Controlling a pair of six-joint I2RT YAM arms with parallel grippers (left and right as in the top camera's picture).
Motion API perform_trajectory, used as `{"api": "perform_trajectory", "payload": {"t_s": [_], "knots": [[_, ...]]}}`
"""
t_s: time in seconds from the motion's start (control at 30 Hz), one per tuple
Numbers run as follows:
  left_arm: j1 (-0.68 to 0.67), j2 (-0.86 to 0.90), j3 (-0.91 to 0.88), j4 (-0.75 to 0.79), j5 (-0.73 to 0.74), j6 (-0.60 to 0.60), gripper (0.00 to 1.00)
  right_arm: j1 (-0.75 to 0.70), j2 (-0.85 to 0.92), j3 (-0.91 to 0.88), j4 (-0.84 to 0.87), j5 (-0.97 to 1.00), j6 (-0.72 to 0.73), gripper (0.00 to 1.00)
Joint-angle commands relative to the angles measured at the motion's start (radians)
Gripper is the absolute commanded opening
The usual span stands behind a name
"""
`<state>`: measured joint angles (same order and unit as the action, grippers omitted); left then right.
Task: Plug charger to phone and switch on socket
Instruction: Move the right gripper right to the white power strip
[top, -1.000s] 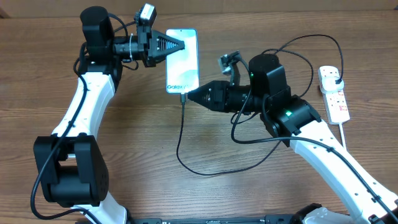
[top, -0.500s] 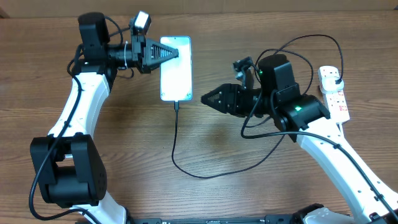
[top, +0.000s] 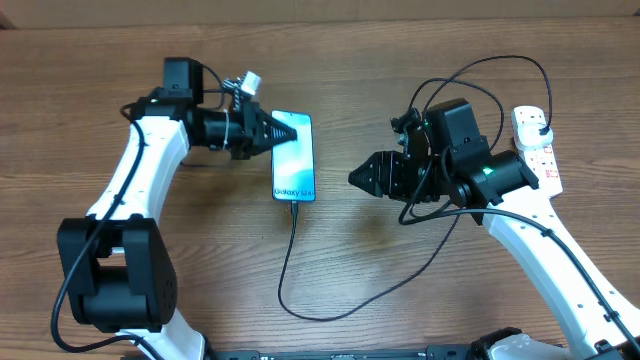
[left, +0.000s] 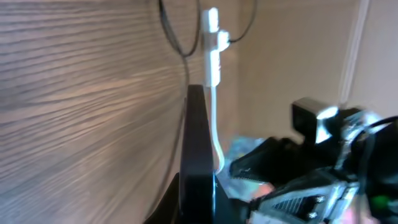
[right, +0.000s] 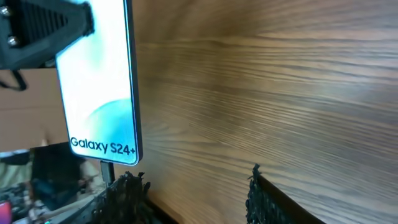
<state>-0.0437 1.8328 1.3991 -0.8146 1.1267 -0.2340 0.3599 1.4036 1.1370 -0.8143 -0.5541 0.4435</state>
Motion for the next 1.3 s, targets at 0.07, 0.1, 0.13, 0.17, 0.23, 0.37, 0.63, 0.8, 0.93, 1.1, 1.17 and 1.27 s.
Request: {"api": "perform_trajectory", "payload": {"t_s": [0.07,0.1,0.13,0.17,0.23,0.37,0.63,0.8,0.93,1.1,1.17,1.27], "knots": [[-0.032,-0.021,0.010,-0.026,-0.026,0.119,0.04,-0.004,0.001,0.014,-0.032,0.068,-0.034,0.56],[-0.035,-0.021,0.010,-0.026,-0.026,0.119,0.04,-0.004,0.001,0.014,-0.038,0.068,-0.034,0.56],[-0.036,-0.021,0.010,-0.026,-0.026,0.119,0.04,-0.004,0.001,0.014,-0.040,0.068,-0.034,0.56],[-0.037,-0.021,0.010,-0.027,-0.026,0.118,0.04,-0.004,0.001,0.014,-0.043,0.068,-0.034,0.56],[-0.037,-0.021,0.010,-0.030,-0.026,0.118,0.04,-0.004,0.001,0.014,-0.048,0.068,-0.034,0.56],[-0.040,-0.021,0.010,-0.049,-0.026,0.114,0.04,-0.004,0.001,0.014,-0.048,0.068,-0.034,0.56],[-0.077,-0.021,0.010,-0.087,-0.031,0.115,0.04,-0.004,0.001,0.014,-0.056,0.084,-0.034,0.56],[-0.100,-0.021,0.010,-0.086,-0.031,0.115,0.04,-0.004,0.001,0.014,-0.070,0.091,-0.034,0.56],[-0.102,-0.021,0.010,-0.086,-0.031,0.114,0.04,-0.004,0.001,0.014,-0.070,0.091,-0.034,0.56],[-0.102,-0.021,0.010,-0.090,-0.031,0.114,0.04,-0.004,0.001,0.014,-0.060,0.091,-0.034,0.56],[-0.102,-0.021,0.010,-0.090,-0.031,0.114,0.04,-0.004,0.001,0.014,-0.060,0.092,-0.034,0.56],[-0.102,-0.021,0.010,-0.089,-0.032,0.115,0.04,-0.004,0.001,0.014,-0.059,0.094,-0.033,0.56]]}}
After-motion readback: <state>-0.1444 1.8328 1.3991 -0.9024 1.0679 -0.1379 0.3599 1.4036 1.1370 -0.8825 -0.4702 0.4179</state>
